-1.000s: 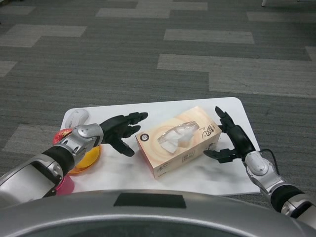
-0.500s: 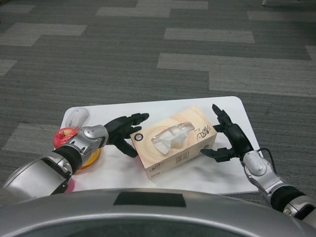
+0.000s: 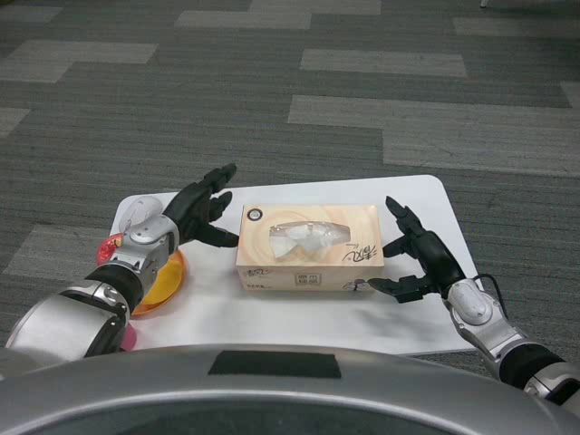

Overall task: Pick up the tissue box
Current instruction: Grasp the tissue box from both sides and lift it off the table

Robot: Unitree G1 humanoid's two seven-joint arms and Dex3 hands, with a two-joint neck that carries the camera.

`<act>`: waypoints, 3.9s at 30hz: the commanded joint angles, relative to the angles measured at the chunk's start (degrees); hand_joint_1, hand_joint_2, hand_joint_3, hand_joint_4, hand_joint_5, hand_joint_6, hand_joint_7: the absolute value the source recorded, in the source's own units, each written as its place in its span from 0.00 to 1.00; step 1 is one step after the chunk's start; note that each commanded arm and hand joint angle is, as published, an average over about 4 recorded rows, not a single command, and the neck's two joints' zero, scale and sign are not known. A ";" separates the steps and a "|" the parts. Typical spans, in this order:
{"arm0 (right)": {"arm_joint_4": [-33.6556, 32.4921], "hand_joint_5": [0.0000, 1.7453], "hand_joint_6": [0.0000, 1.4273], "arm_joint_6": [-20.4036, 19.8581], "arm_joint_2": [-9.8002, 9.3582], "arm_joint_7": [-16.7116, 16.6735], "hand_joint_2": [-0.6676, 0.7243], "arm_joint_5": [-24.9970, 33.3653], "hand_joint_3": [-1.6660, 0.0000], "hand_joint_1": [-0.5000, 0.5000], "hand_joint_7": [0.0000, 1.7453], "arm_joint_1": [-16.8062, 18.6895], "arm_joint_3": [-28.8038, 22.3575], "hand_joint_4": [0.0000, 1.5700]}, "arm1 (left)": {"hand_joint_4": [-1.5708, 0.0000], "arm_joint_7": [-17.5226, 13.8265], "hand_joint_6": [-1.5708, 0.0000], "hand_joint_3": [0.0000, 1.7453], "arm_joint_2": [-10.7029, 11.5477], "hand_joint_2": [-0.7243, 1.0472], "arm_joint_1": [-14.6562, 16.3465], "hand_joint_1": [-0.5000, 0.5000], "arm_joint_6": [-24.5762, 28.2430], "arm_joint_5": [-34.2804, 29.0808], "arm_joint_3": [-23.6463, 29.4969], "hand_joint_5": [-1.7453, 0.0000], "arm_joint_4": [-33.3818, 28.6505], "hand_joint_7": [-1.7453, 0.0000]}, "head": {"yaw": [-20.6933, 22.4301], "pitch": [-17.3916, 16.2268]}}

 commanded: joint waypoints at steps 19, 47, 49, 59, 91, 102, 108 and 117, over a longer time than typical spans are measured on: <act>0.48 0.72 0.00 -0.47 0.99 1.25 0.19 -0.24 0.62 0.50 0.04 -0.12 -2.62 0.31 | 1.00 -4.45 1.00 0.10 0.23 1.00 0.85 1.00 0.36 -1.29 2.95 1.00 -0.29 1.00 | -0.39 -0.02; 1.54 0.67 0.00 -0.52 1.08 1.25 0.22 -0.24 0.71 0.49 0.02 0.25 -11.14 0.25 | 1.00 -11.30 1.00 0.10 5.35 1.00 6.59 1.00 8.68 -4.94 1.21 1.00 -9.79 1.00 | -1.89 1.07; 1.52 0.67 0.00 -0.52 1.10 1.25 0.19 -0.26 0.71 0.48 0.02 0.39 -11.73 0.23 | 1.00 -11.59 1.00 0.10 5.48 1.00 6.92 1.00 9.41 -4.98 1.06 1.00 -10.27 1.00 | -2.13 1.23; 2.07 0.67 0.00 -0.52 1.21 1.91 0.23 -0.24 0.76 0.41 0.04 0.67 -13.82 0.20 | 1.00 -11.79 1.00 0.10 5.46 1.00 7.18 1.00 9.85 -4.98 0.00 1.00 -10.44 1.00 | -2.47 1.72; 8.64 0.00 0.00 2.34 3.23 12.43 0.27 -0.04 0.76 0.08 0.00 -4.32 -11.54 0.00 | 1.00 -11.41 1.00 0.10 4.53 1.00 6.48 1.00 9.58 -2.61 -2.22 1.00 -9.54 1.00 | -2.42 2.71; 13.80 0.00 0.00 2.82 4.29 13.03 0.27 -0.06 0.76 0.08 0.00 -8.03 -6.18 0.00 | 1.00 -10.73 1.00 0.10 3.08 1.00 4.68 1.00 9.45 -0.77 -4.57 1.00 -6.40 1.00 | -2.28 2.36; 16.94 0.00 0.00 2.82 4.82 13.03 0.27 0.01 0.75 0.08 0.00 -9.90 -3.71 0.00 | 1.00 -9.00 1.00 0.10 1.48 1.00 4.00 1.00 7.61 0.18 -5.58 1.00 -4.05 1.00 | -2.16 2.23; 18.85 0.00 0.00 2.98 5.23 12.74 0.31 0.01 0.76 0.08 0.00 -11.44 -1.43 0.00 | 1.00 -8.27 1.00 0.10 0.82 1.00 3.65 1.00 7.32 1.21 -6.31 1.00 -3.52 1.00 | -2.46 1.39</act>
